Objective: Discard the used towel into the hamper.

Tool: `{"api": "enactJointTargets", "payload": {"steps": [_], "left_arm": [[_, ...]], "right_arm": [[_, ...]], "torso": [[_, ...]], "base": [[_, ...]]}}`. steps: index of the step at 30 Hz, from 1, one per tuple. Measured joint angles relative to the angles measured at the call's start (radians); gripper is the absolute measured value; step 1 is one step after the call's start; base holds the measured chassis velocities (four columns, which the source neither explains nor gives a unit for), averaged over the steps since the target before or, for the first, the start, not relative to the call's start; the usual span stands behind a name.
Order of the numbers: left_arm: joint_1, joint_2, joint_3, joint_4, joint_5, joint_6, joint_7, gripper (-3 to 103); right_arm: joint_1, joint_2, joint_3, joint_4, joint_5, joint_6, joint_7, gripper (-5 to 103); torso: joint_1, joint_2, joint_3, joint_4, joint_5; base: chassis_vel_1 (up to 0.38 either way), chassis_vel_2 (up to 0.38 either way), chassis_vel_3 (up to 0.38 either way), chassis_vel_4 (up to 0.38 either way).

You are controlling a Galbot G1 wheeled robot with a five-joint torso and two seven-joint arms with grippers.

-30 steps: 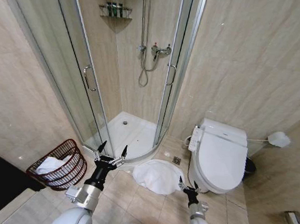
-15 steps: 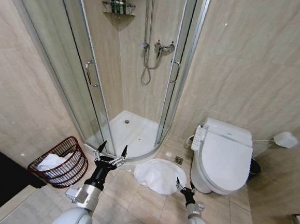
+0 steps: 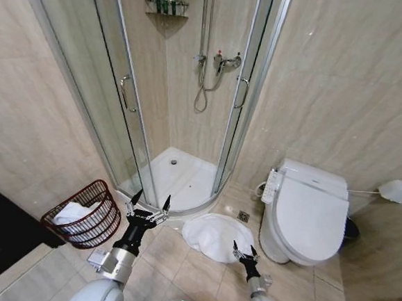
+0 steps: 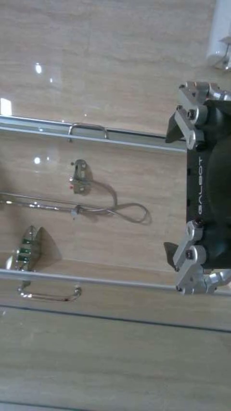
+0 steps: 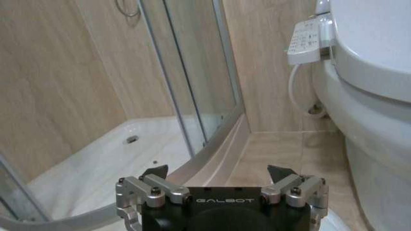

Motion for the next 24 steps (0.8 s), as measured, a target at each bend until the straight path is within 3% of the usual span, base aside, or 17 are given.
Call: {"api": "enactJointTargets", "payload": {"steps": [6, 11, 24], "left_arm": [[0.0, 0.0, 0.0, 0.0, 0.0, 0.0, 0.0, 100], [0.0, 0.0, 0.0, 0.0, 0.0, 0.0, 0.0, 100], [0.0, 0.0, 0.0, 0.0, 0.0, 0.0, 0.0, 100]], "right_arm": [[0.002, 0.005, 0.004, -0.026, -0.004, 0.027, -0.025, 100], [0.004, 0.015, 0.009, -0.052, -0.068, 0.05, -0.086, 100], [0.045, 0.047, 0.022, -0.131, -0.198, -0.044, -0.034, 100]], "torso": [[-0.011, -0.025, -0.014, -0.0002, 0.0003], [-0.021, -0.05, -0.027, -0.0003, 0.0001], [-0.051, -0.114, -0.064, 0.0001, 0.0003]], "base": [[-0.156, 0.172, 0.155, -0.127], [-0.175, 0.143, 0.186, -0.095], [0.032, 0.037, -0.014, 0.019]]}}
